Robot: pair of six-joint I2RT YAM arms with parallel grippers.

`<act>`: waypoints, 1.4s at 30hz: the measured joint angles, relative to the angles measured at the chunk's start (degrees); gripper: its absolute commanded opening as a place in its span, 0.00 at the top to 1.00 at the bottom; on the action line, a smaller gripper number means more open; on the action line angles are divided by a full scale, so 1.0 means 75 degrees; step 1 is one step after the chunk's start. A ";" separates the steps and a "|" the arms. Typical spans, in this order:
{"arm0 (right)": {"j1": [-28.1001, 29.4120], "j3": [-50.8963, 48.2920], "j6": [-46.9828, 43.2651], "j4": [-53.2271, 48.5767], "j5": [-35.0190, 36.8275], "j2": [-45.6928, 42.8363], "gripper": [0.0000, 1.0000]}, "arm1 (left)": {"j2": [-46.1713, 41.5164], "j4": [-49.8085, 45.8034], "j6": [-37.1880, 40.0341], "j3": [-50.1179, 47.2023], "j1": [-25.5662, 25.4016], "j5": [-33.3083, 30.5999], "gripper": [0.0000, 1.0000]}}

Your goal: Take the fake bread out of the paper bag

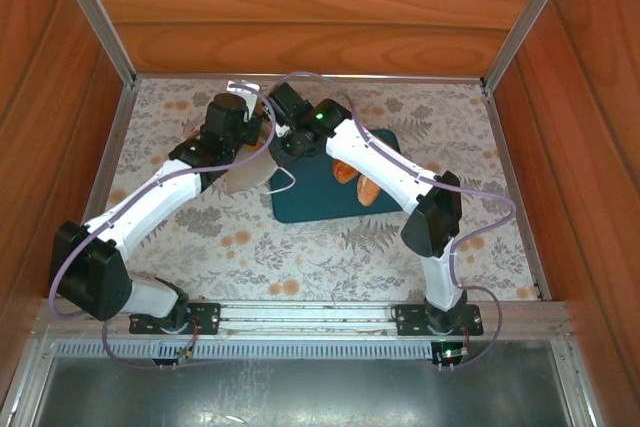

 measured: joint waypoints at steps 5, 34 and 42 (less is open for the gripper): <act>0.0029 -0.0289 -0.0029 0.0041 0.0254 -0.0213 1.00 | -0.0012 0.0017 -0.0023 0.0000 -0.0006 0.0017 1.00; 0.0379 -0.3101 0.0358 0.1224 0.0568 -0.2865 1.00 | -0.0012 0.0111 -0.0224 0.0015 0.0364 -0.0463 1.00; 0.0361 -0.3678 0.0772 0.1740 0.0560 -0.3599 1.00 | -0.0012 0.0105 -0.0224 0.0012 0.0370 -0.0530 1.00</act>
